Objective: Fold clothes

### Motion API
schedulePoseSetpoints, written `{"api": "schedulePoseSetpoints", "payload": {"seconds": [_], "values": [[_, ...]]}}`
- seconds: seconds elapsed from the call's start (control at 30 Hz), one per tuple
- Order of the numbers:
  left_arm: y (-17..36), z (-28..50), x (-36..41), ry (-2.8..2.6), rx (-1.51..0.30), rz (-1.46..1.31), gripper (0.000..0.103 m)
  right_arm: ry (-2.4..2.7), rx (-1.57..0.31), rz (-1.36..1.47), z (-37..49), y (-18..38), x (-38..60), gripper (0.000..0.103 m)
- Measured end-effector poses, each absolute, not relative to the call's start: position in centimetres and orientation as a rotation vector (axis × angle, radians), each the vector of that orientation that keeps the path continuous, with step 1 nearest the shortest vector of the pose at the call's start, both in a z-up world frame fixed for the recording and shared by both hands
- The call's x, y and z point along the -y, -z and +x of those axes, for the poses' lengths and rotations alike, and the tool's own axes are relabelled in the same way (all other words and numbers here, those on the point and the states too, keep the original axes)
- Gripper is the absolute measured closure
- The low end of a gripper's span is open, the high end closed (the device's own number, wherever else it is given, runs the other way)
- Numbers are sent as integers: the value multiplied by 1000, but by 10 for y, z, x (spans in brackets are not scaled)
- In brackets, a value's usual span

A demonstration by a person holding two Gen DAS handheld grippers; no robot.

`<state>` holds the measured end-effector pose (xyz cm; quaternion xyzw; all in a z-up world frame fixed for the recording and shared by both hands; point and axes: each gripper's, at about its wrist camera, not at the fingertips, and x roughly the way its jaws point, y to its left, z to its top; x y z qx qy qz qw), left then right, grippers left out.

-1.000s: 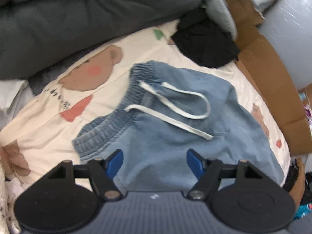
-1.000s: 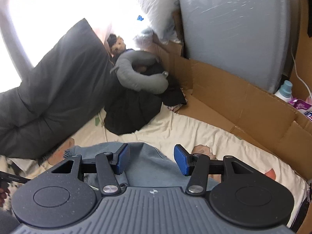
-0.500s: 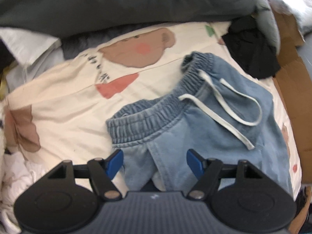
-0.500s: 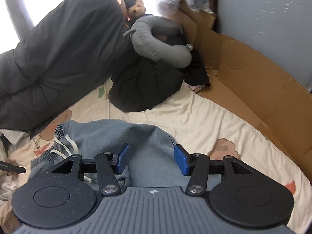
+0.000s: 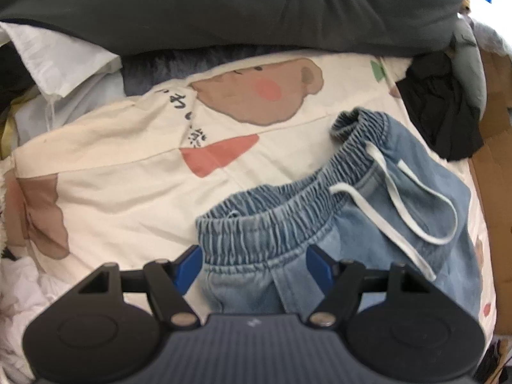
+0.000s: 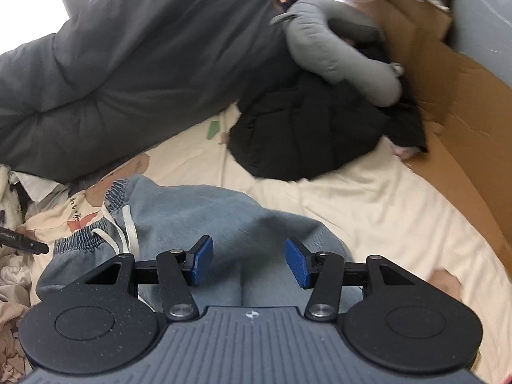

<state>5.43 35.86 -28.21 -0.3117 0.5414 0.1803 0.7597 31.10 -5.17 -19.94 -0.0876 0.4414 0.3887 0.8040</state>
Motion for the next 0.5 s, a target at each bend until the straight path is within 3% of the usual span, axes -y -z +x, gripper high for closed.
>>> {"api": "schedulePoseSetpoints", "payload": {"seconds": [0.23, 0.43, 0.5], "values": [[289, 50, -365, -470, -1138, -707, 32, -923, -937, -192, 335, 218, 4, 46], [301, 24, -378, -554, -1157, -806, 52, -983, -944, -216, 354, 241, -45, 46], [308, 14, -381, -574, -1158, -877, 53, -996, -950, -221, 359, 248, -59, 46]]}}
